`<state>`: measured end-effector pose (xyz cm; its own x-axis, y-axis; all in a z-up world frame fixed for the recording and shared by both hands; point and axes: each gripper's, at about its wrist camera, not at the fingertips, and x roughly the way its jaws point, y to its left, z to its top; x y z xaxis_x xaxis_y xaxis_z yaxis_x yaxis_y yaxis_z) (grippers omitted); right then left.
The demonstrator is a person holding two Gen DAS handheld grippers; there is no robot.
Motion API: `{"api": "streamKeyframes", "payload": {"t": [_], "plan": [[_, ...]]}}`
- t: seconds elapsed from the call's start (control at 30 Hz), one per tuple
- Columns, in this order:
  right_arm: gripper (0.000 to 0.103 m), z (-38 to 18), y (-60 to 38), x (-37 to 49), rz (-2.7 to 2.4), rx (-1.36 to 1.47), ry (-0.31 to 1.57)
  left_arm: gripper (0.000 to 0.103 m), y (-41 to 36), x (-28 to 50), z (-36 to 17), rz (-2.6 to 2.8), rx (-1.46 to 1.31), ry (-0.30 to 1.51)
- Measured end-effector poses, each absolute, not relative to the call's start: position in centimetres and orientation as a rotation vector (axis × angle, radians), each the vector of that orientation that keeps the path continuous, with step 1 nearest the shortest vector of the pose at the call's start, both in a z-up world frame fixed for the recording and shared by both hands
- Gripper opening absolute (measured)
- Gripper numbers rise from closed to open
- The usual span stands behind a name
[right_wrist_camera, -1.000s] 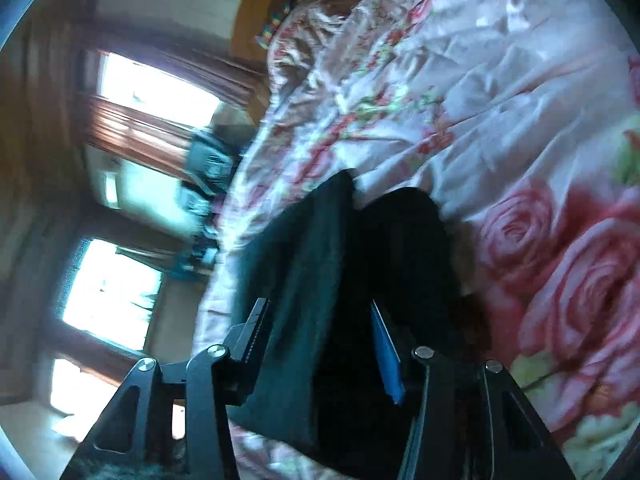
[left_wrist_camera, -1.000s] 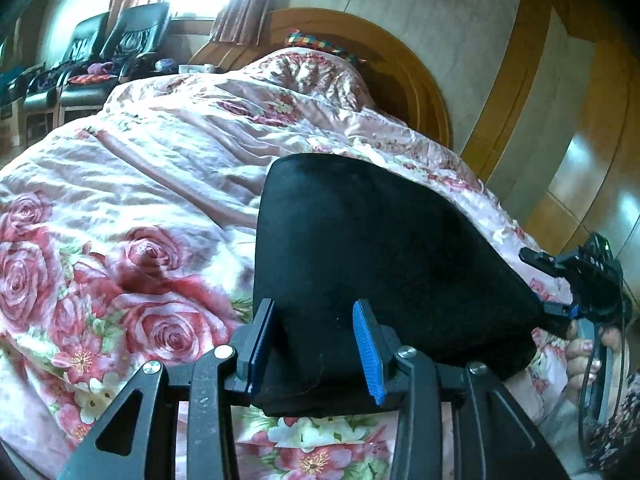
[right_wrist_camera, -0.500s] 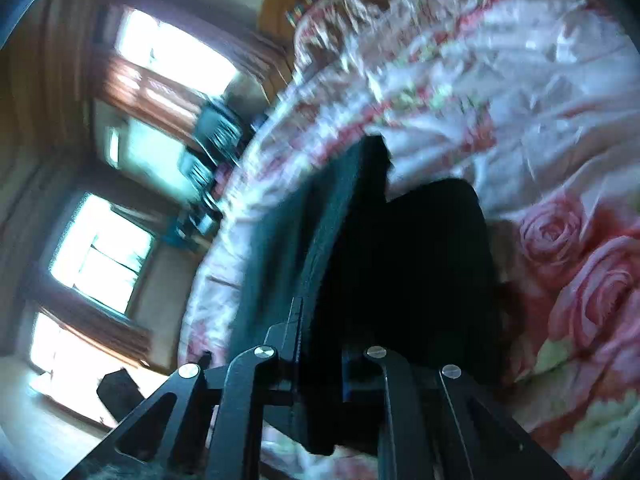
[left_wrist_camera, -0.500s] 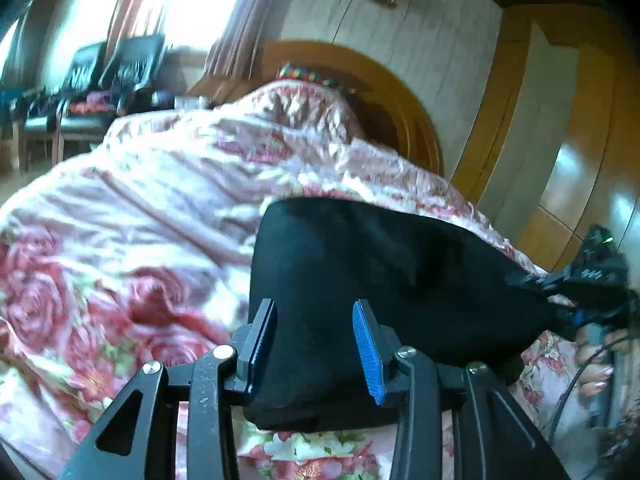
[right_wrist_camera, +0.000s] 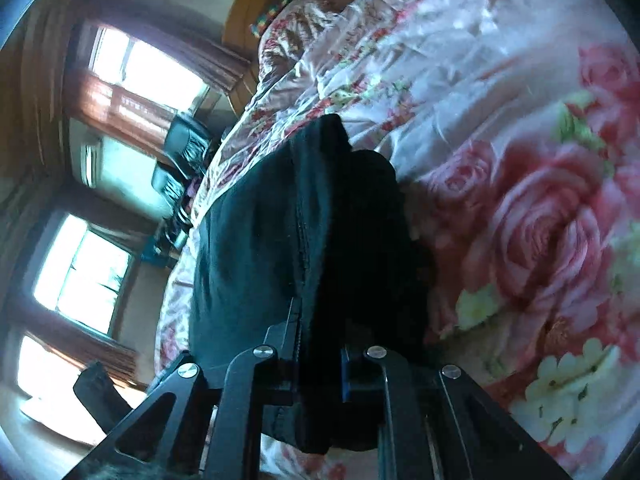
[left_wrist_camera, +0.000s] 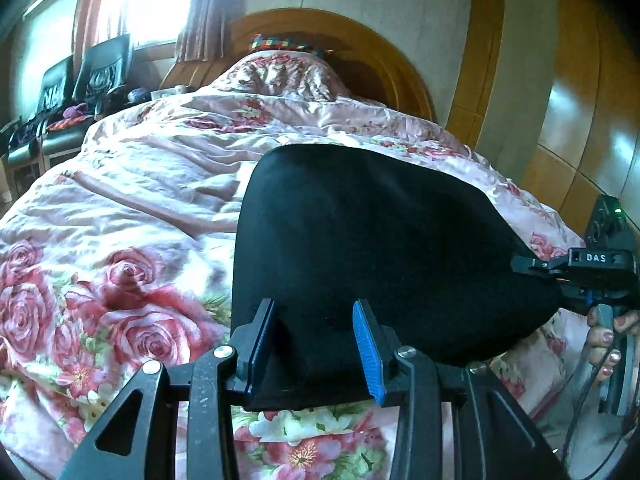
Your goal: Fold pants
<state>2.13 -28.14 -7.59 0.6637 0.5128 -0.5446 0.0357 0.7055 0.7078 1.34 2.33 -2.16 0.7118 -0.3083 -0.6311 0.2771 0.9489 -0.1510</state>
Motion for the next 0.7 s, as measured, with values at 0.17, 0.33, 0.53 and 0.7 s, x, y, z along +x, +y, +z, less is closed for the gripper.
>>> {"api": "streamKeyframes", "payload": {"t": [0.17, 0.33, 0.53, 0.7], "plan": [[0.014, -4.5, -27.7, 1.8, 0.313, 0.678, 0.723, 0.040, 2.2, 1.2, -1.8, -0.357, -0.095, 0.716], [0.020, -7.6, -26.9, 1.7, 0.244, 0.610, 0.841, 0.040, 1.4, 1.1, -2.1, -0.348, -0.045, 0.741], [0.037, -2.9, -28.8, -0.3, 0.146, 0.555, 0.644, 0.040, 2.0, 1.3, -0.3, -0.353, -0.133, 0.737], [0.037, 1.5, -24.8, 2.5, 0.281, 0.336, 0.685, 0.040, -0.7, 4.5, 2.9, -0.344, -0.016, 0.715]]}}
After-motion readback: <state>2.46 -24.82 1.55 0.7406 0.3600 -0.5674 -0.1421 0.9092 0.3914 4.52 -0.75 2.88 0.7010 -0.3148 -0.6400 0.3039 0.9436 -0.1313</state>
